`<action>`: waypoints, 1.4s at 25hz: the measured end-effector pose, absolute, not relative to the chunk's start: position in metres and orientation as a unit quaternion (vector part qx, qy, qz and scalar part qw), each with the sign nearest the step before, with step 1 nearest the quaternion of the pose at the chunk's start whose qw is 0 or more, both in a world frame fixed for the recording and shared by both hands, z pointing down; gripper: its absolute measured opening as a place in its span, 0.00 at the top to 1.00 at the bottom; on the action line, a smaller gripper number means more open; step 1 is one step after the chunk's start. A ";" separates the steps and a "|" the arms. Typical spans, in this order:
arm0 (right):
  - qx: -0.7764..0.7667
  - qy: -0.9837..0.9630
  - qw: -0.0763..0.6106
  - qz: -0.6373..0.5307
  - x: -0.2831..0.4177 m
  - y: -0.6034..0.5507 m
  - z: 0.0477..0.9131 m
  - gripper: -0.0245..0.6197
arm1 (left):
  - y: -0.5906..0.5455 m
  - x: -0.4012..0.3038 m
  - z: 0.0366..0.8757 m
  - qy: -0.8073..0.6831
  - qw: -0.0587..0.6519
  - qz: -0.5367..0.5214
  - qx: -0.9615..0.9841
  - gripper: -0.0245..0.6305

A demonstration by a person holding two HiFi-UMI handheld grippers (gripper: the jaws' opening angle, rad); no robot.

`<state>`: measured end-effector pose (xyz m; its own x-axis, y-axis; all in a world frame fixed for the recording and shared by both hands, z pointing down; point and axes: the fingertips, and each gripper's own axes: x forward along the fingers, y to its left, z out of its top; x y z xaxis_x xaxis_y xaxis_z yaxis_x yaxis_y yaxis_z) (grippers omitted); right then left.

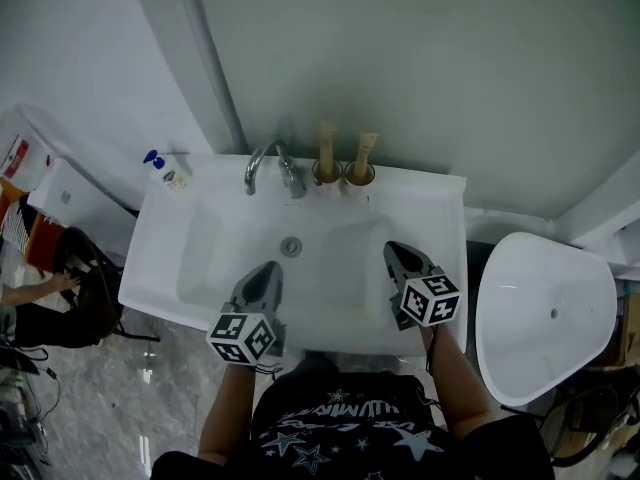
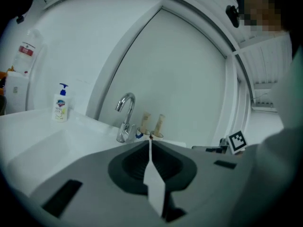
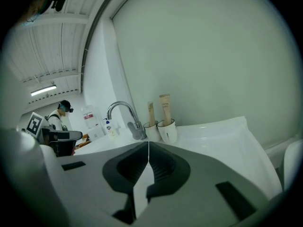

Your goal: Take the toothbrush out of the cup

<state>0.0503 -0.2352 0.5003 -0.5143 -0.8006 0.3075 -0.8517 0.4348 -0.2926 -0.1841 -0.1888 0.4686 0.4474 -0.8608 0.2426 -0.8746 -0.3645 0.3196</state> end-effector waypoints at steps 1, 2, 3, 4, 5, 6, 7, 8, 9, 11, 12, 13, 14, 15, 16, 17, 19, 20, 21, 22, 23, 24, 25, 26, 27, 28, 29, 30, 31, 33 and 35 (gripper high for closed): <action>0.495 -0.842 0.060 0.208 0.050 -0.238 0.500 0.94 | -0.195 -0.185 0.468 -0.521 0.203 0.017 0.829 0.92; 0.501 -0.838 0.060 0.207 0.050 -0.242 0.500 0.94 | -0.202 -0.187 0.468 -0.516 0.202 0.017 0.832 0.92; 0.507 -0.835 0.059 0.205 0.050 -0.245 0.499 0.94 | -0.208 -0.188 0.468 -0.512 0.200 0.018 0.835 0.92; 0.514 -0.831 0.059 0.203 0.050 -0.248 0.499 0.94 | -0.214 -0.189 0.467 -0.509 0.198 0.019 0.838 0.92; 0.521 -0.827 0.058 0.201 0.050 -0.251 0.498 0.94 | -0.220 -0.190 0.467 -0.505 0.195 0.020 0.840 0.92; 0.527 -0.824 0.058 0.199 0.049 -0.254 0.497 0.94 | -0.226 -0.191 0.466 -0.502 0.192 0.020 0.843 0.92; 0.533 -0.821 0.056 0.197 0.048 -0.258 0.496 0.94 | -0.231 -0.191 0.465 -0.498 0.190 0.020 0.846 0.92; 0.539 -0.818 0.055 0.194 0.048 -0.261 0.494 0.94 | -0.236 -0.192 0.464 -0.494 0.188 0.020 0.849 0.92; 0.544 -0.815 0.052 0.192 0.047 -0.265 0.493 0.94 | -0.241 -0.192 0.464 -0.491 0.185 0.021 0.851 0.92; 0.557 -0.808 0.050 0.186 0.047 -0.273 0.489 0.94 | -0.251 -0.193 0.463 -0.485 0.178 0.021 0.856 0.92; 0.563 -0.805 0.049 0.182 0.047 -0.277 0.488 0.94 | -0.255 -0.193 0.461 -0.484 0.173 0.019 0.858 0.92; 0.568 -0.802 0.049 0.179 0.047 -0.282 0.486 0.94 | -0.259 -0.194 0.459 -0.482 0.167 0.014 0.860 0.92; 0.573 -0.799 0.050 0.175 0.046 -0.287 0.485 0.94 | -0.264 -0.195 0.456 -0.481 0.160 0.007 0.862 0.92; 0.577 -0.797 0.051 0.171 0.045 -0.292 0.484 0.94 | -0.268 -0.195 0.453 -0.480 0.154 -0.001 0.864 0.92; 0.580 -0.796 0.052 0.166 0.044 -0.296 0.482 0.94 | -0.272 -0.196 0.450 -0.480 0.147 -0.005 0.865 0.92; 0.583 -0.794 0.054 0.162 0.043 -0.301 0.481 0.94 | -0.276 -0.196 0.449 -0.479 0.141 -0.007 0.866 0.92; 0.589 -0.791 0.056 0.156 0.042 -0.310 0.478 0.94 | -0.282 -0.195 0.447 -0.477 0.132 -0.003 0.869 0.92; 0.592 -0.789 0.055 0.155 0.041 -0.315 0.476 0.94 | -0.285 -0.195 0.447 -0.476 0.128 -0.001 0.870 0.92; 0.594 -0.788 0.054 0.154 0.041 -0.320 0.475 0.94 | -0.287 -0.195 0.448 -0.474 0.125 0.001 0.871 0.92; 0.595 -0.787 0.053 0.153 0.039 -0.325 0.475 0.94 | -0.290 -0.195 0.449 -0.474 0.122 0.004 0.872 0.92; 0.596 -0.787 0.053 0.153 0.038 -0.330 0.474 0.94 | -0.292 -0.196 0.450 -0.473 0.120 0.007 0.873 0.92; 0.596 -0.787 0.053 0.151 0.037 -0.334 0.474 0.94 | -0.294 -0.196 0.451 -0.473 0.119 0.009 0.873 0.92; 0.596 -0.787 0.053 0.150 0.035 -0.339 0.474 0.94 | -0.296 -0.197 0.453 -0.474 0.120 0.011 0.872 0.92; 0.596 -0.787 0.054 0.150 0.034 -0.344 0.474 0.94 | -0.297 -0.198 0.455 -0.475 0.122 0.012 0.871 0.92; 0.597 -0.786 0.055 0.150 0.032 -0.349 0.474 0.94 | -0.300 -0.199 0.457 -0.477 0.124 0.013 0.870 0.92; 0.597 -0.786 0.056 0.151 0.031 -0.354 0.475 0.94 | -0.302 -0.201 0.459 -0.479 0.125 0.014 0.869 0.92; 0.599 -0.785 0.058 0.151 0.030 -0.359 0.476 0.94 | -0.304 -0.202 0.461 -0.481 0.125 0.015 0.868 0.92; 0.600 -0.784 0.060 0.150 0.029 -0.364 0.477 0.94 | -0.306 -0.203 0.461 -0.483 0.125 0.015 0.866 0.92; 0.601 -0.783 0.062 0.149 0.029 -0.368 0.477 0.94 | -0.308 -0.205 0.461 -0.486 0.124 0.014 0.865 0.92; 0.601 -0.783 0.065 0.150 0.027 -0.376 0.478 0.87 | -0.312 -0.207 0.461 -0.491 0.123 0.011 0.862 0.92; 0.600 -0.783 0.065 0.153 0.025 -0.383 0.480 0.78 | -0.315 -0.210 0.463 -0.496 0.123 0.008 0.860 0.92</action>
